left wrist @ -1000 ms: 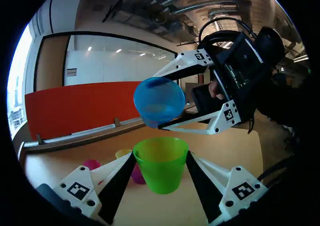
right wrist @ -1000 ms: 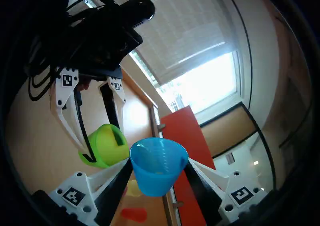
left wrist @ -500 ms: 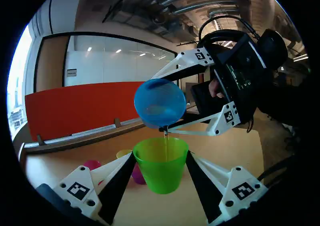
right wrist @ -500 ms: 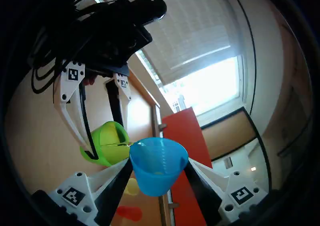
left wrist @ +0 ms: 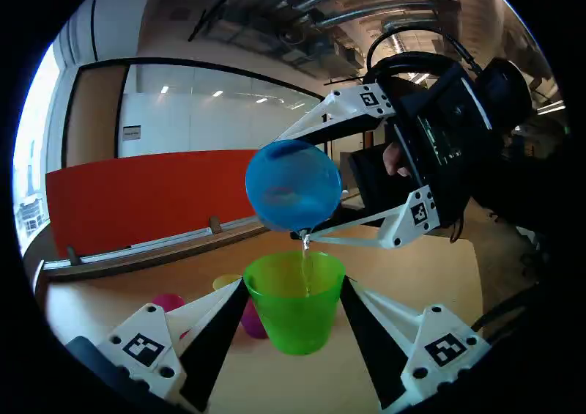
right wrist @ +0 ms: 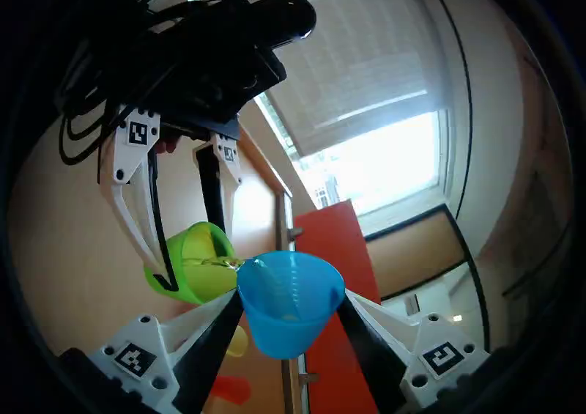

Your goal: Pour water

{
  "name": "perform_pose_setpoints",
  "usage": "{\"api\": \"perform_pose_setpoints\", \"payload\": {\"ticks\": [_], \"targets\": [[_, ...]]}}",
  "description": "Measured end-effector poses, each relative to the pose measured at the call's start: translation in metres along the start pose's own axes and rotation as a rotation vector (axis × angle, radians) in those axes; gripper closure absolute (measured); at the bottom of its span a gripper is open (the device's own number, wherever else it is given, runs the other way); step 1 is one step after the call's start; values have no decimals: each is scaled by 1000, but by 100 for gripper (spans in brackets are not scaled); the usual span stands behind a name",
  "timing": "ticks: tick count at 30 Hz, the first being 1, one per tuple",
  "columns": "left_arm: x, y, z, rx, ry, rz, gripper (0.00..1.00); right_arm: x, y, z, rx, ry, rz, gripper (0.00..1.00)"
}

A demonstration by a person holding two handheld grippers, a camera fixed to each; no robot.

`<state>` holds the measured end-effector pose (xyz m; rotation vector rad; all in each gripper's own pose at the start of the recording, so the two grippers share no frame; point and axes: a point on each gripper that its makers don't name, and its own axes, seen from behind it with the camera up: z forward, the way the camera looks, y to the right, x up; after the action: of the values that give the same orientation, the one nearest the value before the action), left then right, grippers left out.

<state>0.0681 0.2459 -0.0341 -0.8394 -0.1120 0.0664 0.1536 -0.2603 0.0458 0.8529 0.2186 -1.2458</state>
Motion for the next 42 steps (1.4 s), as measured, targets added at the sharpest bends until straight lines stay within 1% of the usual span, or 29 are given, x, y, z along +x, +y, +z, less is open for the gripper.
{"api": "perform_pose_setpoints", "payload": {"ticks": [18,42], "targets": [[8,1,-1,-2,6,4,12,-2,6,-1,-10,-9,-53,9],[9,-2,0,-3,6,5,12,0,12,1,-25,-9,-88,9]]}}
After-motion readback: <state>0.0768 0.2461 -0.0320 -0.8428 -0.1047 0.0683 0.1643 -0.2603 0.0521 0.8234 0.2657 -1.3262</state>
